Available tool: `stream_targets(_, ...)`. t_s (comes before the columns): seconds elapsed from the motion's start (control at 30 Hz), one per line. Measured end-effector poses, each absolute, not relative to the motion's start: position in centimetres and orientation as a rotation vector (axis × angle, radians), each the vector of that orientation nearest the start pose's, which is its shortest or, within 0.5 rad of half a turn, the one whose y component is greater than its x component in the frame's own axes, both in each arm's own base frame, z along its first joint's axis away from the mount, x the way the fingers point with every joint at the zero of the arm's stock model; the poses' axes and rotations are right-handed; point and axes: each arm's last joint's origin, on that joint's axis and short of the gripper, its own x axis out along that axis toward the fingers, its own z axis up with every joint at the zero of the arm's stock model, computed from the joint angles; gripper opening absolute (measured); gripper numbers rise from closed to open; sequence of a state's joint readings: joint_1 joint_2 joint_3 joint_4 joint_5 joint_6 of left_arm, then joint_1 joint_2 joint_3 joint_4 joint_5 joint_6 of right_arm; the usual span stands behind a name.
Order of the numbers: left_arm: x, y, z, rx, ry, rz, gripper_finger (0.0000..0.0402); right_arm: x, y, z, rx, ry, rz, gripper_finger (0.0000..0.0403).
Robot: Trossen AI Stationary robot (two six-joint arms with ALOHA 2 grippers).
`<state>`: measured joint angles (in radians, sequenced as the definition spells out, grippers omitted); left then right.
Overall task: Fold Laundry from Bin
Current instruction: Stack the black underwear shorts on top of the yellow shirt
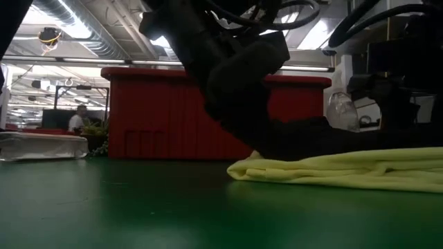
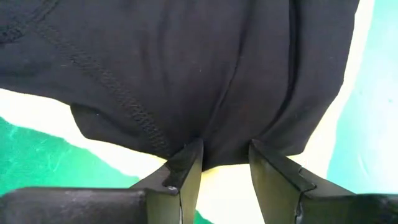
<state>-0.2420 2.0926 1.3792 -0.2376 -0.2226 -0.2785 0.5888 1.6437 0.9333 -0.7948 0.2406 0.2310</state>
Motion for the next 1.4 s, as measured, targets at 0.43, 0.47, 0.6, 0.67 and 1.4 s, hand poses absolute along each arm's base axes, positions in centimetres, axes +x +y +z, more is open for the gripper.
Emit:
stream_targets(0.43, 41.7, -8.9, 19.4, -0.087, 0.761, 0.11, 0.0128, 23.2, 14.4, 22.3, -0.506, 1.425, 0.049, 0.0188)
stream_targets(0.47, 41.7, -8.6, 19.5, -0.089, 0.752, 0.117, 0.0128, 23.1, 14.3, 22.4, -0.524, 1.422, 0.032, 0.0188)
stream_targets(0.6, 42.4, -7.7, 20.1, -0.117, 0.674, 0.133, 0.0128, 23.1, 14.1, 22.2, -0.571, 1.397, -0.016, 0.0188)
stream_targets(0.67, 42.8, -7.0, 20.1, -0.127, 0.641, 0.155, 0.0128, 22.9, 13.9, 21.7, -0.6, 1.399, -0.041, 0.0188)
stream_targets(1.4, 44.8, -2.1, 14.4, -0.141, 0.703, 0.293, 0.0128, 19.7, 11.8, 15.8, -0.565, 1.535, -0.158, 0.0188)
